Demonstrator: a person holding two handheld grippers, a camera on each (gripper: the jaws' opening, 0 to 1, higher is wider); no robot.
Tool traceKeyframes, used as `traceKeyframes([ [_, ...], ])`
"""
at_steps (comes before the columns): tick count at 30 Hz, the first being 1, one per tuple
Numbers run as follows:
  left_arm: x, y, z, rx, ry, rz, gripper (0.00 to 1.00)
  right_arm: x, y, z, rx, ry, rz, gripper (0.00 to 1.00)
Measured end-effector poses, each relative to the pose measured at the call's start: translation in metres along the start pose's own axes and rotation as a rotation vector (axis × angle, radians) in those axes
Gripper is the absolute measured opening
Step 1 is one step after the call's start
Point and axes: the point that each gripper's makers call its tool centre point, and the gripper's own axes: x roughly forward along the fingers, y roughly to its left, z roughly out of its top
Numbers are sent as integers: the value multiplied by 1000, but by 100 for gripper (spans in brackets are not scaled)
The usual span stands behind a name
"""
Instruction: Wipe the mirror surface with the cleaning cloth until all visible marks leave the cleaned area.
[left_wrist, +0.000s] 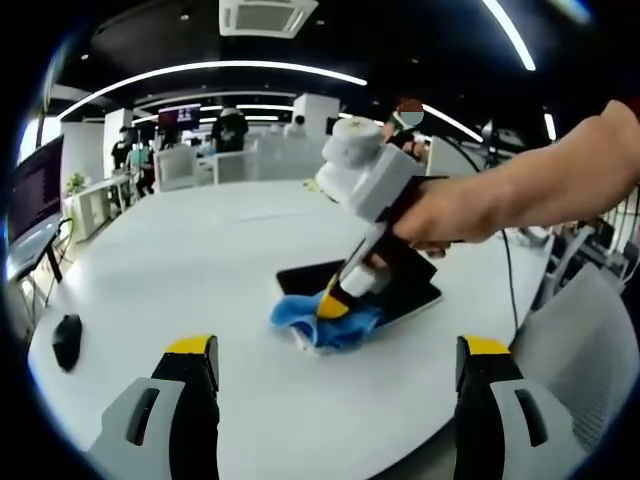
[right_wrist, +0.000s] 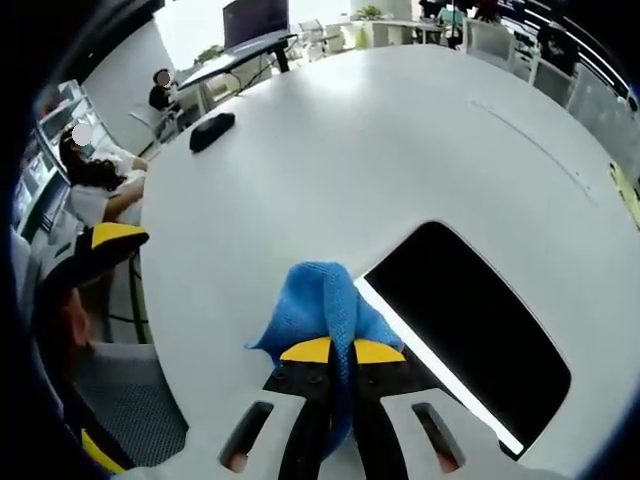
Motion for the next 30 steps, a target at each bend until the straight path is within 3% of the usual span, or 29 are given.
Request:
traceKeyframes([
  [30, 0, 1, 0, -11, 1, 4, 99, 13, -37, 26, -14, 20, -15, 1],
])
